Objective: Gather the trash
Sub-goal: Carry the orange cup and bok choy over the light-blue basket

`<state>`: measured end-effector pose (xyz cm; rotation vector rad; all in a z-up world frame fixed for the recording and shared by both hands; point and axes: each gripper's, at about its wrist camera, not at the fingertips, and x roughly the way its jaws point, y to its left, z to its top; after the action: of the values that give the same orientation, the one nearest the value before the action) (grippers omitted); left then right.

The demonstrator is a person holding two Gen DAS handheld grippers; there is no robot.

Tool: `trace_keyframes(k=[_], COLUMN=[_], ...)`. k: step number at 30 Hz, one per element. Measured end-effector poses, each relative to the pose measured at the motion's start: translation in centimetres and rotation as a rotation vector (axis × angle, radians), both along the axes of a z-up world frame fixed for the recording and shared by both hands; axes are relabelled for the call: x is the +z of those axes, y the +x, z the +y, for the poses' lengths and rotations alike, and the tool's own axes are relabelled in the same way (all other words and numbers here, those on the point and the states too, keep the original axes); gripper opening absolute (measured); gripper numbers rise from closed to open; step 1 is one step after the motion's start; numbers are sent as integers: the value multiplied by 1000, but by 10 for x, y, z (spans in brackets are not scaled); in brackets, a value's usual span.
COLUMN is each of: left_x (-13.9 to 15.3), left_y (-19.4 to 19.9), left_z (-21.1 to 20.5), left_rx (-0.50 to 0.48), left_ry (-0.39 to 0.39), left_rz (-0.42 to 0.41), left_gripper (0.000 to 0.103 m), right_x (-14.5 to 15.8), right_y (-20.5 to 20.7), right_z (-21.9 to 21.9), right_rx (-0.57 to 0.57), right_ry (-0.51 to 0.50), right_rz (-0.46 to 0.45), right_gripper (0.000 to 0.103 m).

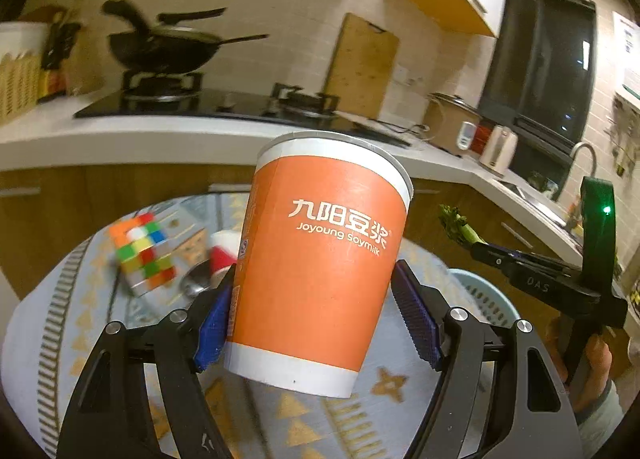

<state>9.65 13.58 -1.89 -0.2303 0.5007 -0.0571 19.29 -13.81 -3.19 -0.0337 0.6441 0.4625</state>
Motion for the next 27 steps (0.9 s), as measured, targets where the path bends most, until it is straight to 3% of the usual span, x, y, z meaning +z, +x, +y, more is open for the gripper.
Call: trace_keyframes(k=[14,27], left_x=[20,-6], left_y=[49,104], left_z=[-118,-209], left_rx=[-208,-352], left_ry=[41,39], left_rz=[-21,70], left_gripper=[72,72], right_x=[27,-5], right_y=[-16,-4], right_z=[-105,-182], right_rx=[-200,-353], right_ry=[38,72], right_rz=[-42,47], right_gripper=[11,11])
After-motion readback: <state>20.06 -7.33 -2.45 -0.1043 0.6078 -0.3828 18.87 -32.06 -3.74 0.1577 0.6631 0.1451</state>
